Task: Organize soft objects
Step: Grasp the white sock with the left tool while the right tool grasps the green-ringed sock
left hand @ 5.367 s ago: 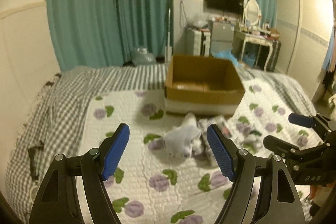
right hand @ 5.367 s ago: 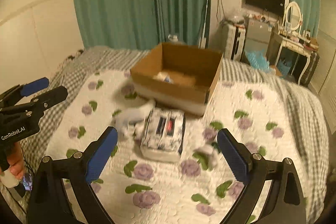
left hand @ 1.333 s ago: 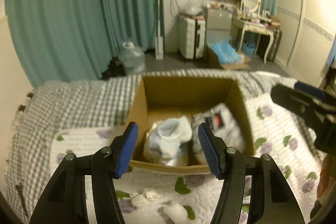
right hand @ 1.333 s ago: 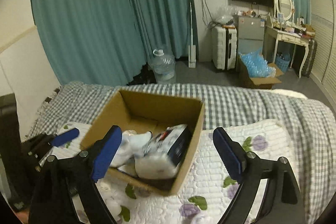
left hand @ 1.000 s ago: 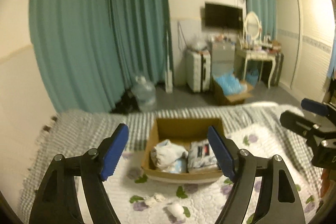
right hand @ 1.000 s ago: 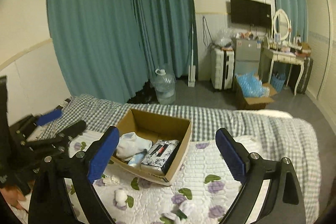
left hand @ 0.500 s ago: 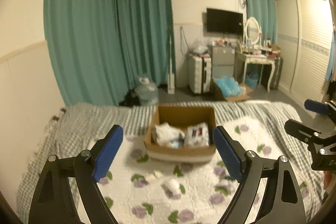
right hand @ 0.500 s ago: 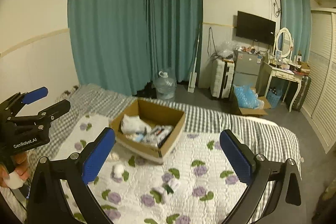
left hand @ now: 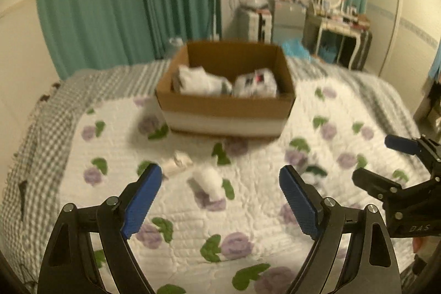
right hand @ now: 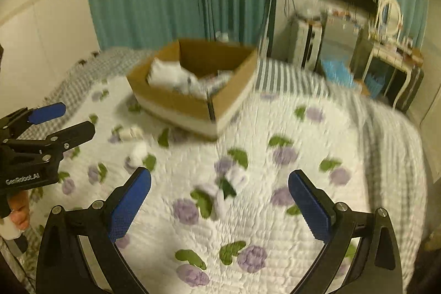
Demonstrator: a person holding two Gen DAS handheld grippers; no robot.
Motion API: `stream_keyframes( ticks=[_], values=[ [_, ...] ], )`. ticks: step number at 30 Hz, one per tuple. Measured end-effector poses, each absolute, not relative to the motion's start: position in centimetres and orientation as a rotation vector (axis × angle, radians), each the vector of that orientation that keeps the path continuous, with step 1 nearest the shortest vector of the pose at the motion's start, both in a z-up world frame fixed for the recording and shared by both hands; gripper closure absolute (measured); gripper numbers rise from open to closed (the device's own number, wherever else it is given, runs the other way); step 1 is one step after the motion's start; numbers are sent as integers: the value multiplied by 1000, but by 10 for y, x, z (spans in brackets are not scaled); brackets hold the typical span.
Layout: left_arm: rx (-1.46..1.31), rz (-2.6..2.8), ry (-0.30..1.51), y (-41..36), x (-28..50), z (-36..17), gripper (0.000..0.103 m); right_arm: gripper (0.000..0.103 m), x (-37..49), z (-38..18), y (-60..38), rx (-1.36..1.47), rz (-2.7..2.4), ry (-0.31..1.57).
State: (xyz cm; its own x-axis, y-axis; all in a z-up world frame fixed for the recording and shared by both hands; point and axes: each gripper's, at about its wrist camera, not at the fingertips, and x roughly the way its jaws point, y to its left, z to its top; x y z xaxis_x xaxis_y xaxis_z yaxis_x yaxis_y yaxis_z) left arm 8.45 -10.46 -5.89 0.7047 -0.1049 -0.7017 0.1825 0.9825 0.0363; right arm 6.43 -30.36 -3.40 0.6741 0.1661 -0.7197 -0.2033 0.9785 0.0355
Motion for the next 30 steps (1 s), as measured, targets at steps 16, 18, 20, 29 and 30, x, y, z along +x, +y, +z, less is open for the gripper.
stream_keyframes(
  ticks=[16,18,20,29,30],
  values=[
    [84,-193,992,-99,155,-160,33,26,135,-167,-307,43,176,1031],
    [66,-209,1016,-96,159,-164,51,39,139,-168,-308,54,169,1027],
    [67,-209,1019,-92,161,-166,58,51,142,-166,-309,57,161,1013],
    [83,-277,936,-86,138,-141,73,71,136,-143,-304,55,140,967],
    [90,-279,925,-86,134,-136,73,71,134,-139,-304,59,143,961]
  ],
)
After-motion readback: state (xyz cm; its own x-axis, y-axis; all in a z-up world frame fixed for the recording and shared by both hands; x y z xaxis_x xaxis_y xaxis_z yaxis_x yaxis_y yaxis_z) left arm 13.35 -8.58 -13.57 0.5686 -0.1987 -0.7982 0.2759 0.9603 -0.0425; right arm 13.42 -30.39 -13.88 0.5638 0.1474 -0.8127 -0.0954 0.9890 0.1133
